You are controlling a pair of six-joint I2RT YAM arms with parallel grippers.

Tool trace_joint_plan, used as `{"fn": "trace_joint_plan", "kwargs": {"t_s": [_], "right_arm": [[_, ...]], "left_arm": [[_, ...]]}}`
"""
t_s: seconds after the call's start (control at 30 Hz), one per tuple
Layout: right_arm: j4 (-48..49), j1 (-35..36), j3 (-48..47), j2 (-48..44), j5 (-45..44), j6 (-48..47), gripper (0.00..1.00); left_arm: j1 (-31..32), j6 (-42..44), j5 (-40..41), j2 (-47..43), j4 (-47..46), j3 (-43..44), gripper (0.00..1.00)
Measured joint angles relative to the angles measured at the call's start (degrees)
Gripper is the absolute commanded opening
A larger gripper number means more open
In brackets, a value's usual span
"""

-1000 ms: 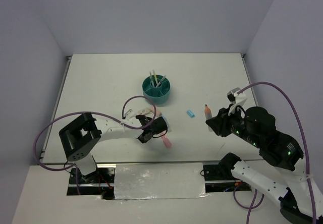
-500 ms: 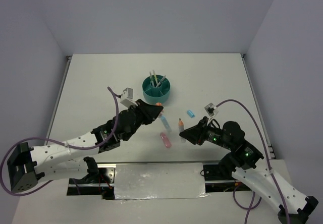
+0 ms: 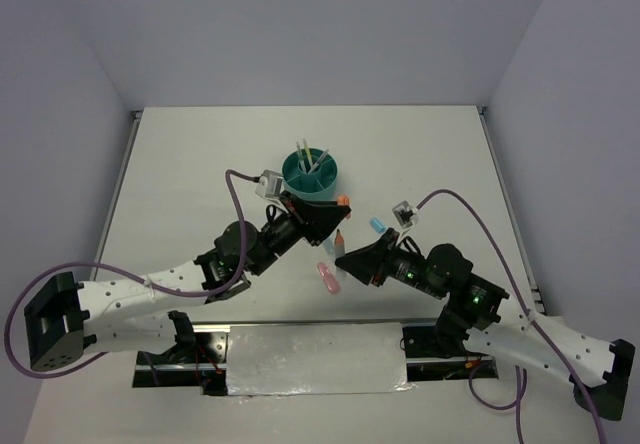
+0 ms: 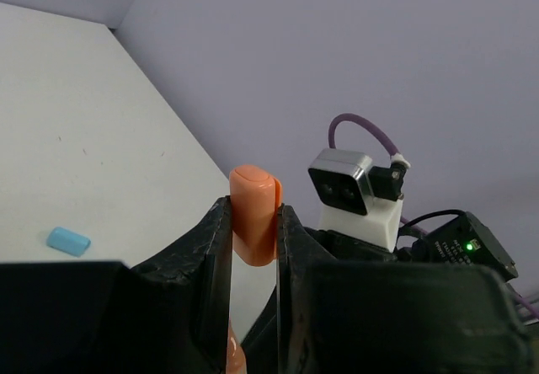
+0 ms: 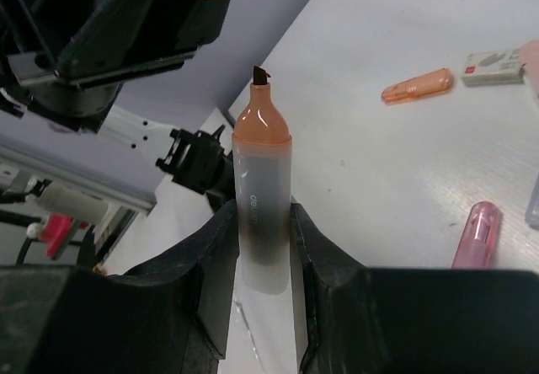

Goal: Sort the stationery into containers
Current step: Close the pen cap on the pen.

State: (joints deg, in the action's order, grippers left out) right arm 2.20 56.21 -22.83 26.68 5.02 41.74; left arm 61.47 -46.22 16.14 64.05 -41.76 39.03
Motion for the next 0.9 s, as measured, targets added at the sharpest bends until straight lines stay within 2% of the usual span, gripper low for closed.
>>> {"fn": "trace_joint_plan", "kwargs": {"t_s": [0.2, 0.47, 0.9], "right_arm": [[-2.19, 0.57, -3.85, -0.72, -5.75, -1.44, 0.00], [-3.58, 0.68, -6.54, 0.11, -7.50, -3.72, 0.00], [-6.03, 0.81, -9.92, 1.55, -9.94, -6.47, 0.00]], "left_arm": [[2.08, 3.10, 2.10, 0.02, 0.59, 0.37, 0.00], [2.97, 5.55, 4.39, 0.39, 1.09, 2.23, 0.00], [2.95, 5.77, 0.66, 0.81, -0.72, 2.23, 0.00]]}}
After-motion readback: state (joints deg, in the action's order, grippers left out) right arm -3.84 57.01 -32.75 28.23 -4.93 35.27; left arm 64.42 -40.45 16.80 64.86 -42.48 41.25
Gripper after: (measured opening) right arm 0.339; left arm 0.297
